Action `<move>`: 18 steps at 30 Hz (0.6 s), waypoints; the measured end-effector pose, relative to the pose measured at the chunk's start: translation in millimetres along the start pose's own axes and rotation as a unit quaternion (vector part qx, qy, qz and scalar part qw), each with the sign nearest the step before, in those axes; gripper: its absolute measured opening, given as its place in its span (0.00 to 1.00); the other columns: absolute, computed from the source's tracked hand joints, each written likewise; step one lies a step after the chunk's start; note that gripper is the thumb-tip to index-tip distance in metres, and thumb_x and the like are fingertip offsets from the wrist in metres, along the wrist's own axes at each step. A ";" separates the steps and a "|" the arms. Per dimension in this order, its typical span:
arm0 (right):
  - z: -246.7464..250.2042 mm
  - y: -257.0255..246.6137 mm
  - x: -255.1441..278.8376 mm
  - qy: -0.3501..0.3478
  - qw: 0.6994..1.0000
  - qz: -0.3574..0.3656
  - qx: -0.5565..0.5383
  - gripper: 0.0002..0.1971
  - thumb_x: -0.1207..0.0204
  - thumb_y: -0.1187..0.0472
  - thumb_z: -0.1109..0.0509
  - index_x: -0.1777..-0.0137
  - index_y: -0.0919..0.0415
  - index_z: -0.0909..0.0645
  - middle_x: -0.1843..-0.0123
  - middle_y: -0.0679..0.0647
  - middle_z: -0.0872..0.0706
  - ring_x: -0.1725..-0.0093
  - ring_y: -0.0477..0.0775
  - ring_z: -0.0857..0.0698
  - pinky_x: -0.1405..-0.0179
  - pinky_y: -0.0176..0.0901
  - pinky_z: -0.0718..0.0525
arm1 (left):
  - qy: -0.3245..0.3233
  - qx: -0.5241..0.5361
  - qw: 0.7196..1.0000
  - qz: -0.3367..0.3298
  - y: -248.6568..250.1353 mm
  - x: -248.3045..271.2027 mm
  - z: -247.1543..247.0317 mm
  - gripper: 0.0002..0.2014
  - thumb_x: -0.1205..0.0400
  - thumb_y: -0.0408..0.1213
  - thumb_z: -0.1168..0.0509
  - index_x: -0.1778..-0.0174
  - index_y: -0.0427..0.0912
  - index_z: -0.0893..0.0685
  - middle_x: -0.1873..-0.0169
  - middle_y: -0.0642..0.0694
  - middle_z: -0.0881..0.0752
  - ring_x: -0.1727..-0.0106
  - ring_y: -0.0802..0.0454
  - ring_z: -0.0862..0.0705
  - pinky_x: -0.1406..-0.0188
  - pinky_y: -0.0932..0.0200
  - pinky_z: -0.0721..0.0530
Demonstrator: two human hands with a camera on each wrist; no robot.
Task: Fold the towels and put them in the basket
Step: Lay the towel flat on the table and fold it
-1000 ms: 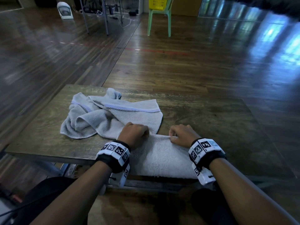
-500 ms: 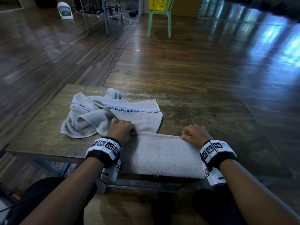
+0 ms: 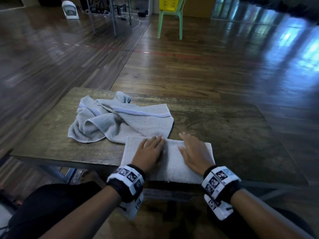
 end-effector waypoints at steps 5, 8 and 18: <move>-43.5 -9.8 14.5 -0.110 0.990 -0.020 0.084 0.31 0.16 0.44 0.59 0.17 0.57 0.57 0.15 0.52 0.58 0.16 0.49 0.59 0.18 0.51 0.57 | -0.046 -0.053 0.997 0.018 1.0 9.8 -28.5 0.35 0.16 0.54 0.72 0.21 0.41 0.34 0.21 0.42 0.35 0.20 0.43 0.37 0.23 0.40 0.36; -47.9 -0.8 17.3 -0.120 0.984 -0.007 0.130 0.42 0.28 0.32 0.75 0.17 0.55 0.60 0.15 0.50 0.62 0.17 0.49 0.63 0.19 0.53 0.60 | -0.054 -0.075 0.996 0.017 -14.6 12.0 -30.5 0.34 0.15 0.58 0.67 0.24 0.42 0.29 0.25 0.42 0.29 0.24 0.44 0.29 0.25 0.42 0.36; -16.5 73.3 16.1 -0.132 0.971 -0.127 0.151 0.31 0.16 0.42 0.62 0.17 0.55 0.61 0.15 0.50 0.63 0.17 0.47 0.63 0.19 0.58 0.62 | -0.051 -0.097 0.991 0.082 -45.5 36.4 -15.8 0.36 0.19 0.56 0.60 0.32 0.31 0.22 0.32 0.31 0.22 0.31 0.39 0.22 0.33 0.42 0.24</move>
Point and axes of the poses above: each hand's wrist, its own x-axis away from the middle knuckle, its own z-axis out of the back of the hand, y = z × x, the point moved 5 cm from there along -x, towards the middle knuckle
